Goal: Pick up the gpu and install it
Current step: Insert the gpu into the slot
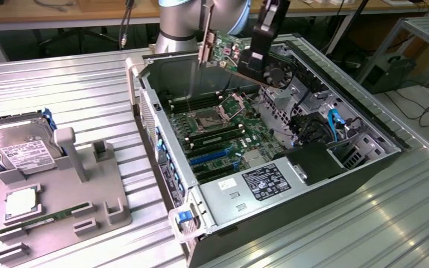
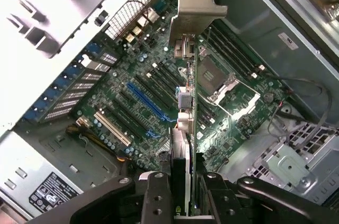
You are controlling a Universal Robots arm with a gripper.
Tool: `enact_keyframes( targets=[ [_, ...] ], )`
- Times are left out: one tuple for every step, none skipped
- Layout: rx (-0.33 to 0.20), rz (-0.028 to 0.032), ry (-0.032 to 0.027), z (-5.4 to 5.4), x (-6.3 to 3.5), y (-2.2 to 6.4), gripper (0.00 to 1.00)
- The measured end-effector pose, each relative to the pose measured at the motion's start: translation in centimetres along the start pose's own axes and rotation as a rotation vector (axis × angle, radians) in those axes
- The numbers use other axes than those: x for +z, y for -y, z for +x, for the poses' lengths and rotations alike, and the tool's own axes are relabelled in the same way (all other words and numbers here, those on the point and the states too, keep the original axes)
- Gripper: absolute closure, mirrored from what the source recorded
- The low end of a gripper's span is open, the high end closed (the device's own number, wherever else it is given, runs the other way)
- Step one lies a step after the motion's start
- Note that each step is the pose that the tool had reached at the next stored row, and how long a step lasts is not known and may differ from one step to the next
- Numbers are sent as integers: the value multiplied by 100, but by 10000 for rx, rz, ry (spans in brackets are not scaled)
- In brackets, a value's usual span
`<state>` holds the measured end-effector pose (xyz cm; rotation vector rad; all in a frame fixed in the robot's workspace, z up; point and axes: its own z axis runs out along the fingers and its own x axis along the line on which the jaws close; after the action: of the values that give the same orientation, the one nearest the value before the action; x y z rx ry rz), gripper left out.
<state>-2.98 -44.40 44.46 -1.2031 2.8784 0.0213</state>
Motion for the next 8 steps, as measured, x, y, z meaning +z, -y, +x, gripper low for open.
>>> enact_keyframes(
  targets=[
    [-190, -5, -1, 0, 0, 0, 73],
    [-331, -8, -2, 0, 0, 0, 73],
    [-539, -13, -3, 0, 0, 0, 73],
    [-759, -19, -4, 0, 0, 0, 73],
    [-919, -23, -4, 0, 0, 0, 73],
    [-1163, -30, -5, 0, 0, 0, 73],
    [-1318, -33, -6, 0, 0, 0, 73],
    [-1478, -38, -6, 0, 0, 0, 73]
  ],
)
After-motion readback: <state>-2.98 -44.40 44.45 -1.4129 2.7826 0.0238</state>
